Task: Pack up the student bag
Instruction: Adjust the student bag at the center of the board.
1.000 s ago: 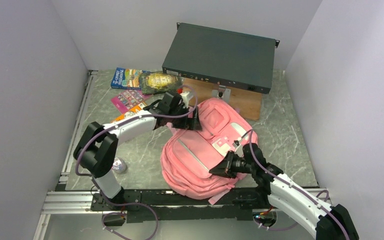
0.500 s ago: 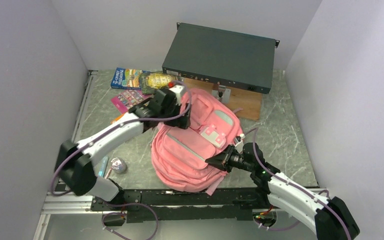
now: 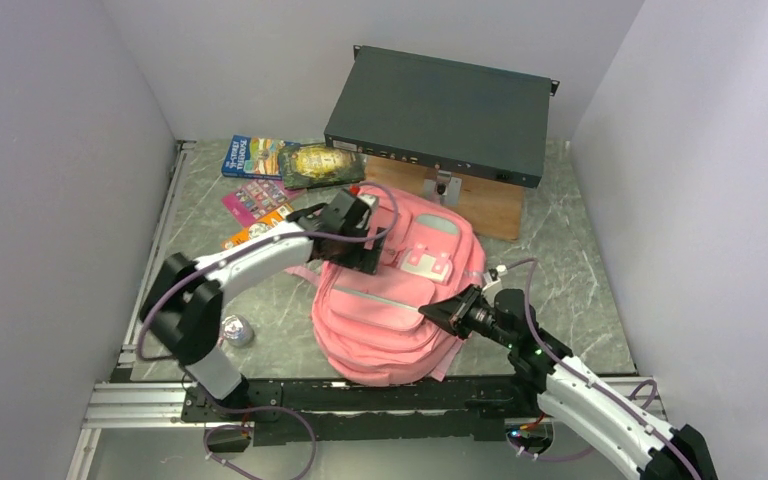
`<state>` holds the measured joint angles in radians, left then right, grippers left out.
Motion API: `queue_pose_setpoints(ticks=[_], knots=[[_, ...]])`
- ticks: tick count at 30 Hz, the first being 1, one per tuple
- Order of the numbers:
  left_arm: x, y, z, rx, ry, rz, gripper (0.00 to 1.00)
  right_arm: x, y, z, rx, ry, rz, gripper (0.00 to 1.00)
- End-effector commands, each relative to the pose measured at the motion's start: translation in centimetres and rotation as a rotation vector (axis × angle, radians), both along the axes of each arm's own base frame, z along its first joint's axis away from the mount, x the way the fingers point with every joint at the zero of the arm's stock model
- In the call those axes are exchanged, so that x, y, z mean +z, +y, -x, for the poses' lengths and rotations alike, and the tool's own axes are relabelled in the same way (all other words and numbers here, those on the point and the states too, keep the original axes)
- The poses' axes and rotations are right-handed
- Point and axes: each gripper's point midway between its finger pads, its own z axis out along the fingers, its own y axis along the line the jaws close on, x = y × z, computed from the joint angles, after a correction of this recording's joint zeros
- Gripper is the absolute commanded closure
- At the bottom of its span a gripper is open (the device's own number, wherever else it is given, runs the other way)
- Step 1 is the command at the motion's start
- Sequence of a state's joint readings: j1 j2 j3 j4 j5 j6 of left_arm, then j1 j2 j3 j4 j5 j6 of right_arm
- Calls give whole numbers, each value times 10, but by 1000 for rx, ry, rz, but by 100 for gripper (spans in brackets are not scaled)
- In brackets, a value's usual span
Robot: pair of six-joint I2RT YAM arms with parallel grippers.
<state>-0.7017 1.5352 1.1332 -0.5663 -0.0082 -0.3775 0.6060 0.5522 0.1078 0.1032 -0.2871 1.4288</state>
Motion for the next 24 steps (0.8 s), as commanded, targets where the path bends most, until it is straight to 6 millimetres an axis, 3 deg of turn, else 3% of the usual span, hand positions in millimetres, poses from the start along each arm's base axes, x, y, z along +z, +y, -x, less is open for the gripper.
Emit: queue_pose_setpoints(ticks=[1, 4, 6, 10, 13, 16, 19, 22, 24], knots=[[43, -41, -41, 52, -149, 31, 0, 23, -10, -7, -72, -46, 14, 100], [57, -8, -53, 166, -247, -71, 0, 12, -19, -6, -115, -30, 22, 100], [66, 14, -50, 201, -284, -119, 0, 12, -20, -6, -126, -40, 11, 100], [81, 33, -16, 158, -262, -30, 0, 20, -16, -10, -104, -74, 31, 100], [72, 42, 17, 135, -171, 67, 0, 18, -10, -12, -72, -60, 64, 100], [59, 38, 52, 102, -108, 204, 4, 20, -2, -12, -27, -62, 75, 100], [41, 17, 81, 33, -19, 385, 9, 24, 4, -10, 18, -88, 67, 100], [12, 15, 88, 70, 46, 401, 10, 21, 5, -4, 56, -101, 84, 100], [0, 10, 83, 84, 66, 391, 11, 18, 3, 1, 77, -107, 110, 100]])
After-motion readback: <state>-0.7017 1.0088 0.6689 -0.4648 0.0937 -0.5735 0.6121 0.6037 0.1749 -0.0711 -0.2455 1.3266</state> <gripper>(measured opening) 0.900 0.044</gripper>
